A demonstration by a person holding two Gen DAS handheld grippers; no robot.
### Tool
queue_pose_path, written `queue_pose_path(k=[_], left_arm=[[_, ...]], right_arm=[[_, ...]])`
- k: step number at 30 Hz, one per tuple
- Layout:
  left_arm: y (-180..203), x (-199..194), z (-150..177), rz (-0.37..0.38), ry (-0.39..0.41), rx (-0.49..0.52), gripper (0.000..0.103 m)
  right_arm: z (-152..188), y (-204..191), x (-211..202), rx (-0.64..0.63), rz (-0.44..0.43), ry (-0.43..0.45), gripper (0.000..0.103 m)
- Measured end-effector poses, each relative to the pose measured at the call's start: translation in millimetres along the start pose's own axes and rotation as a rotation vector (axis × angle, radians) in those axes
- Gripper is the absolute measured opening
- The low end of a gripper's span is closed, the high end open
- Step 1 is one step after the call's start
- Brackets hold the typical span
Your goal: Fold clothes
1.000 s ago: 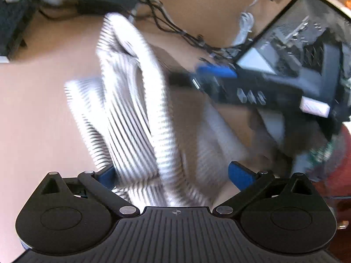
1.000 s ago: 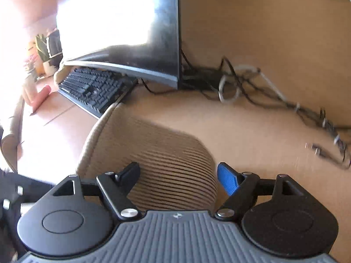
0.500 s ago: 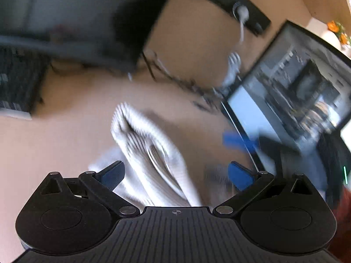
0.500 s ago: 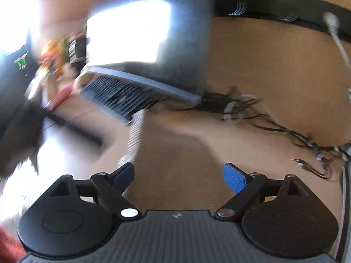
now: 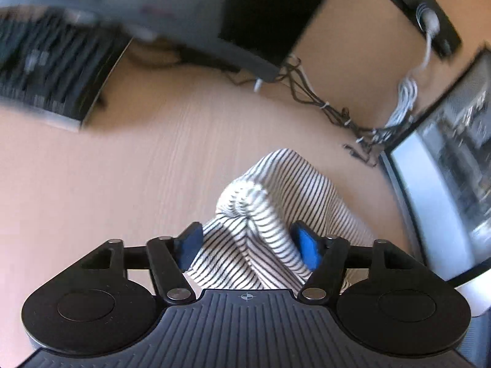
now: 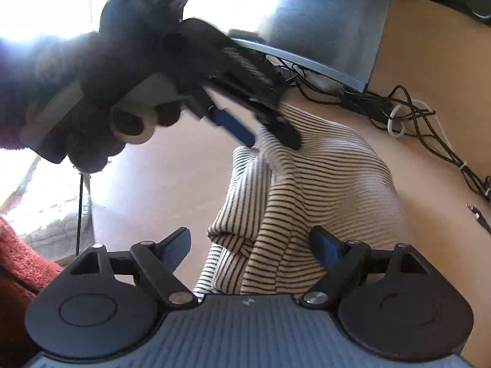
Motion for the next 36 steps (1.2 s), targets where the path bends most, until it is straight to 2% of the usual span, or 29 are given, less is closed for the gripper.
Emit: queue_pose_path(k=[2, 4, 5, 7, 9, 11, 15, 16, 18, 19, 20, 23, 24, 26, 27, 28, 30, 33, 36], left_arm=[[-4.8, -12.2, -0.7, -0.009, 0.026, -0.008, 0.074], [-8.0, -26.7, -3.0, -0.035, 0.066, -0.005, 0.079], [-11.7, -35.9, -3.1, -0.045, 0.088, -0.018, 0.085], [-21.0, -52.6, -1.6, -0.063, 0.124, -0.057, 0.087], [-27.1, -62.5, 4.1, -0.082, 0.137, -0.087, 0.085], [-28.0, -64.5, 13.0, -0.087, 0.131, -0.096, 0.082], [-32.6, -70.2, 33.4, -0.117, 0.107, -0.105, 0.078], [-34.4, -72.3, 37.9, -0.125, 0.105, -0.109, 0.078], [-37.7, -73.3, 44.5, -0.129, 0.098, -0.131, 0.079], [-39.2, -73.1, 47.7, -0.129, 0.094, -0.143, 0.079], [-40.8, -73.1, 50.6, -0.129, 0.092, -0.153, 0.080], [-37.6, -71.8, 57.9, -0.122, 0.086, -0.157, 0.080], [-34.2, -72.3, 60.6, -0.117, 0.081, -0.148, 0.081], [-26.0, -74.4, 66.9, -0.102, 0.073, -0.121, 0.083], [-21.6, -76.1, 70.1, -0.090, 0.072, -0.104, 0.083], [-17.6, -76.9, 72.5, -0.077, 0.069, -0.093, 0.083], [-10.2, -76.2, 75.7, -0.046, 0.060, -0.083, 0.083], [-1.2, -69.5, 72.2, -0.033, 0.051, -0.073, 0.082], [9.6, -64.1, 62.5, -0.016, 0.050, -0.057, 0.082]], right_arm=[[-10.7, 5.7, -19.0, 0.066, -0.044, 0.042, 0.086], [-22.3, 19.8, -38.2, 0.093, 0.008, 0.100, 0.086], [-25.2, 27.8, -42.3, 0.098, 0.046, 0.117, 0.086], [-28.9, 43.9, -47.3, 0.104, 0.126, 0.140, 0.085], [-25.2, 55.2, -36.6, 0.139, 0.150, 0.118, 0.065], [-12.4, 59.9, -9.8, 0.142, 0.160, 0.035, 0.062], [-21.0, 53.3, -11.6, 0.042, 0.228, 0.035, 0.063], [-26.0, 42.4, -17.9, -0.002, 0.221, 0.060, 0.065], [-32.9, 18.2, -25.4, -0.095, 0.193, 0.102, 0.087], [-33.1, 7.7, -22.0, -0.122, 0.174, 0.109, 0.088], [-30.4, -0.4, -13.6, -0.138, 0.153, 0.097, 0.088], [-14.2, -10.7, 11.7, -0.158, 0.166, 0.040, 0.086], [-12.8, -5.3, 13.0, -0.138, 0.164, 0.040, 0.077], [-10.0, 5.5, 15.7, -0.098, 0.160, 0.038, 0.071], [-13.6, 14.1, 9.5, -0.036, 0.130, 0.050, 0.065], [-19.0, 23.9, 0.6, 0.040, 0.091, 0.066, 0.064], [-26.8, 43.4, -13.7, 0.130, 0.074, 0.098, 0.063], [-29.1, 45.5, -8.6, -0.031, 0.210, 0.079, 0.063], [-21.9, 36.2, 2.8, -0.122, 0.268, 0.065, 0.064]])
Point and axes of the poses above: each gripper's, at about its wrist camera, not at the fingertips, and x roughly the way its jaws point, y to its right, z to its underside, the point moved 9 cm from there along x, roughly the way its jaws point, and after that the axes turned 6 degrees about -z, right-handed, at the moved point
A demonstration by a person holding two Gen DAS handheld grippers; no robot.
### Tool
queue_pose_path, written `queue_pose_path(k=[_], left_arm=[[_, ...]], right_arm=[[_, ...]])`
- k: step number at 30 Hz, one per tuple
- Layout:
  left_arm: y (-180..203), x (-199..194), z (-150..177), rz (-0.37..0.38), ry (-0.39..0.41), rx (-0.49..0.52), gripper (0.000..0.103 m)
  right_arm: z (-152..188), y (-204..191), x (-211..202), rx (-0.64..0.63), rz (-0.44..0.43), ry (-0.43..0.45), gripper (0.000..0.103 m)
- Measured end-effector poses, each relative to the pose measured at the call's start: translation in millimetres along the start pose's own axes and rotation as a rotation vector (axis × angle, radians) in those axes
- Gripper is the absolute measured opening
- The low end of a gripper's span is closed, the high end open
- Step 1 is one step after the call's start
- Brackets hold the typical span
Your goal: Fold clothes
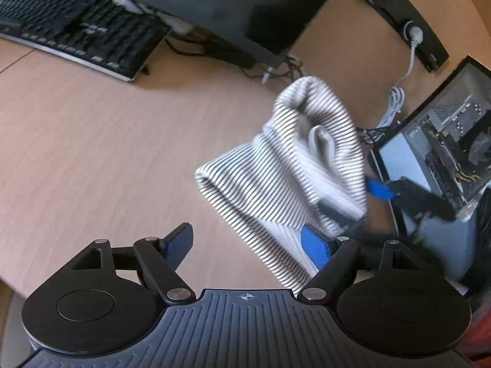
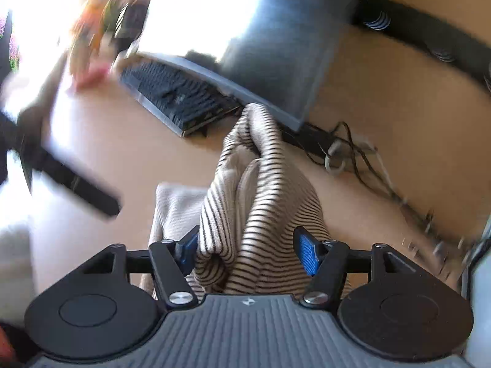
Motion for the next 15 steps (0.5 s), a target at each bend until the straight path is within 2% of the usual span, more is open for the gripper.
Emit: queue_pose_path(k=[3, 4, 7, 8, 9, 12, 15], left_arm=[[10.6, 4.2, -8.2, 0.026, -0.005, 0.012, 0.080], [13.4, 6.4, -9.9, 0.035, -0.008, 0.016, 0.080], [20.5, 17.3, -12.2, 0.062, -0.026, 0.016, 0.080], [22.9, 24.2, -12.5, 0.074, -0.038, 0.007, 0.076], [26.5, 31.3, -12.8, 0.091, -0.052, 0.001, 0.070], [41.6, 47.7, -15.7, 0.164, -0.076, -0.014, 0.062], [51.7, 59.6, -17.9, 0.200, -0.099, -0.016, 0.060]], right_arm=[[7.0, -13.7, 7.9, -0.084, 0.047, -0.004, 0.064], [6.8, -9.7, 6.7, -0.065, 0.052, -0.008, 0.063], [3.6, 14.1, -3.2, -0.023, 0.080, -0.025, 0.040], [2.4, 22.9, -7.1, -0.024, 0.095, -0.032, 0.033], [-1.2, 32.3, -7.9, -0.037, 0.108, -0.037, 0.030], [-14.4, 52.8, -26.4, -0.068, 0.125, -0.027, 0.026], [-42.4, 57.7, -54.0, -0.041, 0.067, 0.017, 0.025]])
Point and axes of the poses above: each gripper's, at about its wrist camera, not at the fingertips, and x roughly the way its jaws point, y to its right, z to its underside, the point moved 9 cm from there along x, roughly the way its jaws point, and after that the axes turned 6 degrees about -z, right-handed, at the moved point
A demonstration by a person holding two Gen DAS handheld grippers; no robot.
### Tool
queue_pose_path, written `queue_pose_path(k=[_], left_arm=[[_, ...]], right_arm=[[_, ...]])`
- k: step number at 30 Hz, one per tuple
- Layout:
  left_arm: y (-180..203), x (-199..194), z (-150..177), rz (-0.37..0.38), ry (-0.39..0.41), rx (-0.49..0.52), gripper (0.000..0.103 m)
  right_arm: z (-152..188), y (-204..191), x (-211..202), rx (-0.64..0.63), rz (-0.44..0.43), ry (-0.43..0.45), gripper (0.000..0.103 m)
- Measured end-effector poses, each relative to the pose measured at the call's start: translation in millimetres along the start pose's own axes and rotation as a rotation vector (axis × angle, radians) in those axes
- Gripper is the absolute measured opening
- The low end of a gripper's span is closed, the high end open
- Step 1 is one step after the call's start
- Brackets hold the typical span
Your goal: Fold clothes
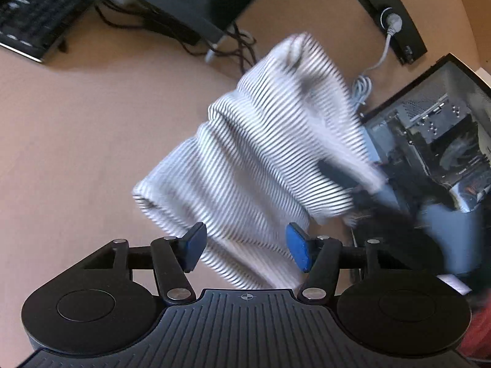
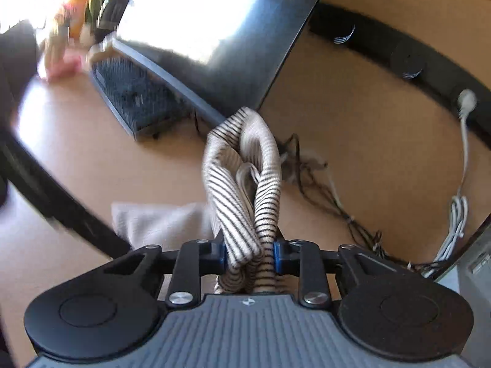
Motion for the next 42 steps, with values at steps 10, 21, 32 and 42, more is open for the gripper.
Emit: queue_pose_path(k=[10, 21, 32, 42], left_arm=[[-10.7, 18.3, 4.5, 0.011, -0.029, 0.049, 0.049], [-44.9, -79.6, -48.2, -0.071, 0.213, -0.001, 0.067], [-10.0, -35.6, -25.0, 0.027, 0.063, 0.050, 0.073], [-42.8, -25.0, -14.8, -0.014, 0.072, -0.007, 0.068]], right_arm=[[16.0, -65.4, -1.1, -0.022, -0.180, -0.069, 0.024], [37.9, -136.3, 37.7, -0.294, -0.160, -0.142, 0.031], [37.4, -167.2, 39.9, -0.377, -0.194, -0.121, 0.064], [3.7, -104.4, -17.9, 0.041, -0.254, 0.064, 0.103]])
Point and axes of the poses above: each gripper's, at about its wrist camera, not at the fingertips, and x roughly the way its jaws point, y to its right, z to its underside, the point moved 9 cm from there along x, roughly the way its jaws point, and after that the axes turned 6 degrees about -z, right-handed, at the moved point
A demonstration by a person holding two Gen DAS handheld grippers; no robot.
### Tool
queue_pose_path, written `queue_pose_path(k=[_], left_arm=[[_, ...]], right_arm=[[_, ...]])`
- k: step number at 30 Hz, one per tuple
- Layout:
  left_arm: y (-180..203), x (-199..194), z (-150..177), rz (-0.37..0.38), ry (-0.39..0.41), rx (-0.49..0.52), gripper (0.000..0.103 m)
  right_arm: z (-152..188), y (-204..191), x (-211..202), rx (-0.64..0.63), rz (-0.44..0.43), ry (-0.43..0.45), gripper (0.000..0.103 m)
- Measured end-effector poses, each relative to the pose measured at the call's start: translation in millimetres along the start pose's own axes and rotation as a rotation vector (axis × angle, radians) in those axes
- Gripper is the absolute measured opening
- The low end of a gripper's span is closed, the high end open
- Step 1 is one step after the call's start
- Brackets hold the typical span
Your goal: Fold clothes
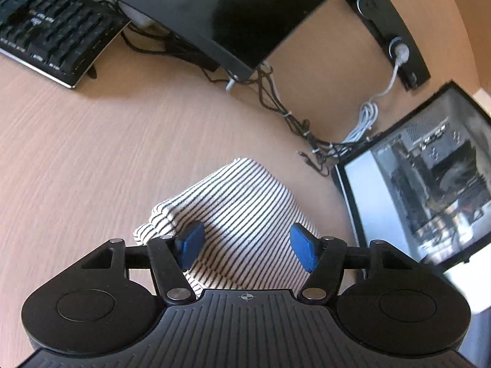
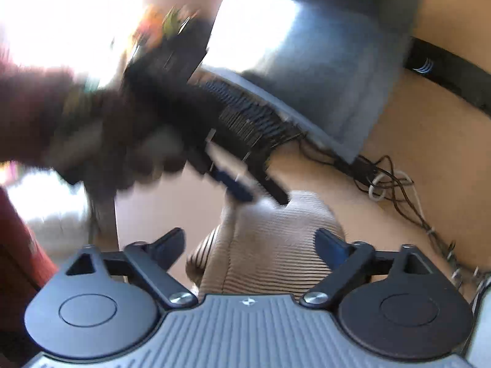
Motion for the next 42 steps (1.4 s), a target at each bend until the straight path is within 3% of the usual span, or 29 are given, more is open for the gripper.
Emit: queue_pose_path(k=[4, 7, 9, 17, 20, 23, 26, 29, 31, 34, 37, 38, 41, 42], left_arm=[[4.2, 1.9, -3.5, 0.002, 0.008, 0.005, 0.068], [1.9, -1.1, -4.2, 0.020, 0.008, -0.010, 0.068], [0.4, -2.2, -3.2, 0.031, 0.012, -0.021, 0.068], [-0.9, -3.8, 0.2, 0.035, 0.035, -0.032, 0.068], [-1.6, -5.0, 0.7, 0.029, 0.033, -0.022, 0.068], [-3.0, -5.3, 1.4, 0.028, 0.031, -0.017, 0.068], [-5.2, -2.8, 1.0, 0.031, 0.031, -0.032, 0.068], [-5.2, -0.3, 0.1, 0.026, 0.028, -0.031, 0.068], [-5.2, 0.2, 0.1, 0.023, 0.023, -0.027, 0.068], [-6.1, -0.7, 0.9, 0.011, 0.017, -0.015, 0.068], [-6.7, -1.1, 1.9, 0.003, 0.015, -0.010, 0.068], [-6.5, -1.1, 2.3, 0.002, 0.017, -0.008, 0.068], [-6.0, -1.0, 3.6, -0.001, 0.025, -0.005, 0.068], [-5.9, -1.0, 3.8, -0.002, 0.027, -0.004, 0.069]], right_arm=[[2.1, 22.2, 17.1, 0.210, -0.027, -0.007, 0.103], [37.3, 37.9, 27.8, 0.396, -0.074, -0.059, 0.103], [52.8, 37.0, 25.9, 0.456, -0.058, -0.033, 0.103], [56.5, 22.5, 47.3, 0.332, 0.019, -0.165, 0.103], [45.6, 23.0, 32.7, 0.282, 0.018, -0.131, 0.103], [34.8, 31.9, 7.5, 0.211, 0.083, -0.059, 0.103], [44.7, 59.0, 3.0, 0.285, 0.142, -0.065, 0.103], [83.2, 76.8, 27.8, 0.437, 0.139, -0.204, 0.103], [91.1, 77.4, 29.6, 0.496, 0.127, -0.193, 0.103], [80.7, 74.4, 24.6, 0.405, 0.114, -0.191, 0.103], [55.9, 84.6, 10.1, 0.338, 0.125, -0.133, 0.103], [44.8, 91.0, 6.8, 0.331, 0.132, -0.107, 0.101], [9.1, 109.5, 9.5, 0.298, 0.149, -0.066, 0.067], [-0.6, 115.6, 17.5, 0.294, 0.151, -0.071, 0.062]])
Point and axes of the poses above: each gripper's, at about its wrist camera, not at the fingertips, and x roughly the way its jaws point, y to its right, z to its underside, the point moved 9 cm from there along x, roughly the way its jaws point, and after that the axes turned 6 degrees about -z, right-handed, at the moved point
